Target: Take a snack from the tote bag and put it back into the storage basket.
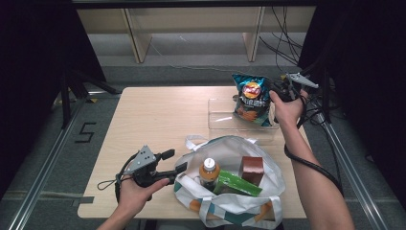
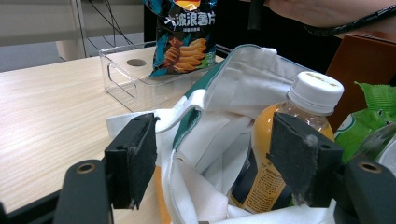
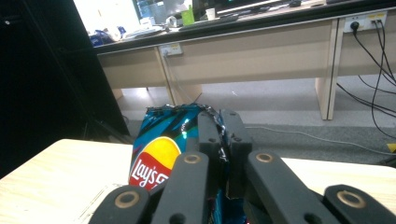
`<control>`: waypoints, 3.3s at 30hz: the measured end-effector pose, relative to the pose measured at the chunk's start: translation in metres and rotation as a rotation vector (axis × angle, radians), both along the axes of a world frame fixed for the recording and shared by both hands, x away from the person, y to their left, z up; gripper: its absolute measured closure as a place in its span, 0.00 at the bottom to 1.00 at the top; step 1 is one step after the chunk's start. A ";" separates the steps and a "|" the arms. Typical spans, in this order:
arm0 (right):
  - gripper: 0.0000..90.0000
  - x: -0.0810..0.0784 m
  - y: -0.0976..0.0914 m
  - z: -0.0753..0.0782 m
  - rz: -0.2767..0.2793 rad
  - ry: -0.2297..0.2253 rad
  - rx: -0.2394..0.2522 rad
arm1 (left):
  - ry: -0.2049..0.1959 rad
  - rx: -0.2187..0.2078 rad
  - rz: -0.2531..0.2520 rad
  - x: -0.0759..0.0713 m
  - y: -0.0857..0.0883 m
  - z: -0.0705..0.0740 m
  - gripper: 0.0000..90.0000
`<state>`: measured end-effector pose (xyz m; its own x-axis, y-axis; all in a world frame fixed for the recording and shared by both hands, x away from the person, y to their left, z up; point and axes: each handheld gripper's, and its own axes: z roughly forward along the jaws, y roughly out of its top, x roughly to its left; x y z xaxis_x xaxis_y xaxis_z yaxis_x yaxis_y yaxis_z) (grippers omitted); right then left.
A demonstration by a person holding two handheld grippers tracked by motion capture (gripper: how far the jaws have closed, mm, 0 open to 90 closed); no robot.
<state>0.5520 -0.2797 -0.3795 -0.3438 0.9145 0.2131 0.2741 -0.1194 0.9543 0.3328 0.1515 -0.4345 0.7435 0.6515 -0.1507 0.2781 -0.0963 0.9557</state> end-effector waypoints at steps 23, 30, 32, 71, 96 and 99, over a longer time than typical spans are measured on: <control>0.87 0.000 -0.018 -0.008 -0.058 0.035 -0.062 | -0.001 -0.009 -0.008 0.000 -0.001 -0.001 0.35; 0.68 -0.003 -0.019 -0.004 -0.072 0.056 -0.066 | 0.001 0.000 -0.001 0.000 0.000 0.000 0.35; 0.63 -0.005 -0.021 -0.002 -0.064 0.044 -0.077 | 0.000 -0.010 -0.007 0.000 -0.001 -0.001 0.35; 0.44 -0.154 -0.022 0.020 0.202 -0.002 -0.081 | -0.007 -0.010 0.010 0.000 -0.001 0.002 0.34; 0.43 -0.232 0.000 0.015 0.334 0.018 -0.079 | -0.039 -0.008 0.028 0.001 -0.003 0.005 0.34; 0.42 -0.236 0.002 0.014 0.352 0.031 -0.080 | -0.040 -0.002 0.026 0.001 -0.002 0.005 0.34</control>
<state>0.3158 -0.2773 -0.3656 -0.6352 0.7554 0.1607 0.3137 0.0622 0.9475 0.3341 0.1490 -0.4296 0.7319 0.6703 -0.1226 0.2423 -0.0879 0.9662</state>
